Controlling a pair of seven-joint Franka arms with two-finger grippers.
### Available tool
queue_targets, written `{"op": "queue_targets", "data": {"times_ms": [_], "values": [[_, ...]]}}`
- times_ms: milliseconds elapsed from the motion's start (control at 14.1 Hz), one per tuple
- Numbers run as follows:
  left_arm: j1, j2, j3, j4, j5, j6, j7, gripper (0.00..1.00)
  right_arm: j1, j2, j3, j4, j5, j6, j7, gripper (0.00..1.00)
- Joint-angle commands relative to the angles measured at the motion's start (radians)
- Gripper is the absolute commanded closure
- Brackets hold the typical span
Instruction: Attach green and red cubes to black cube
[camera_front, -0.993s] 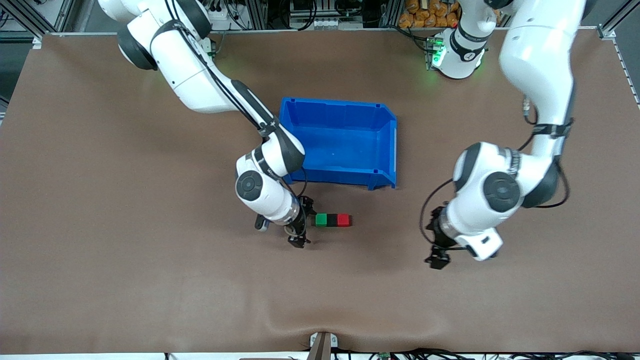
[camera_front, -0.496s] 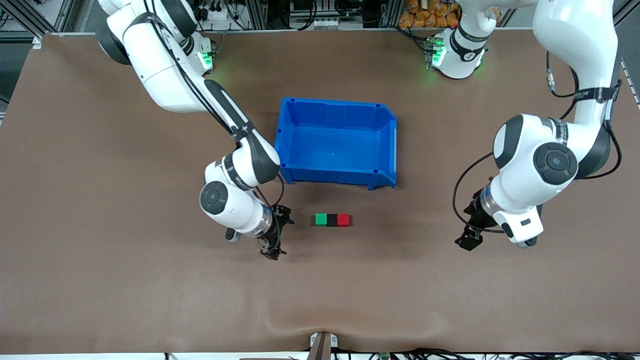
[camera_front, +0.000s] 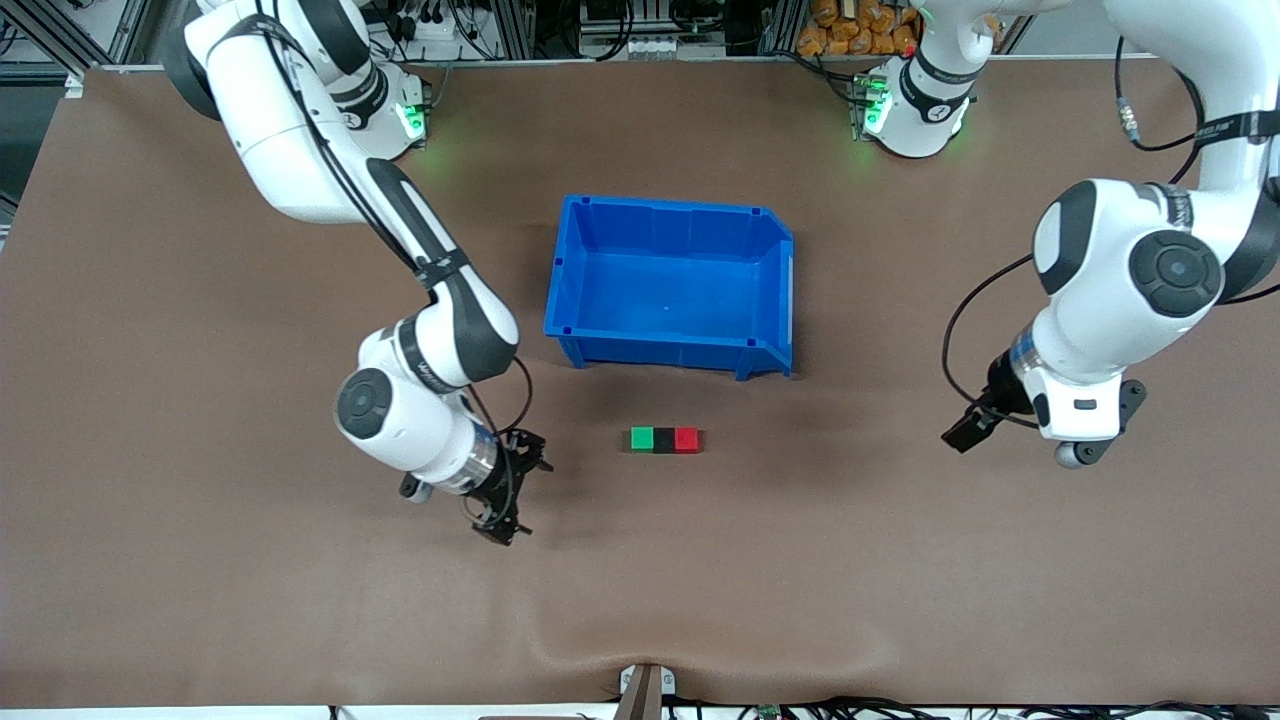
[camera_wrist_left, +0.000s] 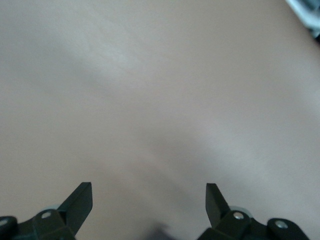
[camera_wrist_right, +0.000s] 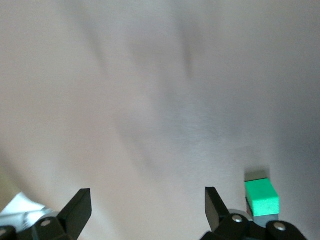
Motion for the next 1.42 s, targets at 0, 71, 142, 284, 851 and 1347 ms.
{"op": "queue_targets", "data": {"times_ms": [0,71,142,284,851,1347], "values": [[0.027,-0.056,-0.011,-0.043,-0.011,-0.063,0.181,0.00,-0.044,-0.072,0.019,-0.020,-0.015,-0.067,-0.041,0.00],[0.035,-0.065,-0.011,-0.043,-0.011,-0.084,0.250,0.00,-0.057,-0.091,0.016,-0.020,-0.021,-0.111,-0.047,0.00],[0.036,-0.070,-0.011,-0.043,-0.011,-0.129,0.344,0.00,-0.083,-0.108,0.023,-0.020,-0.020,-0.133,-0.050,0.00],[0.039,-0.082,-0.009,-0.035,-0.011,-0.221,0.503,0.00,-0.106,-0.157,0.025,-0.023,-0.021,-0.179,-0.084,0.00],[0.038,-0.124,-0.011,0.141,-0.012,-0.465,0.713,0.00,-0.313,-0.286,0.143,-0.021,-0.020,-0.395,-0.337,0.00],[0.030,-0.173,0.008,0.233,-0.035,-0.600,0.820,0.00,-0.372,-0.356,0.191,-0.021,-0.134,-0.498,-0.535,0.00]]}}
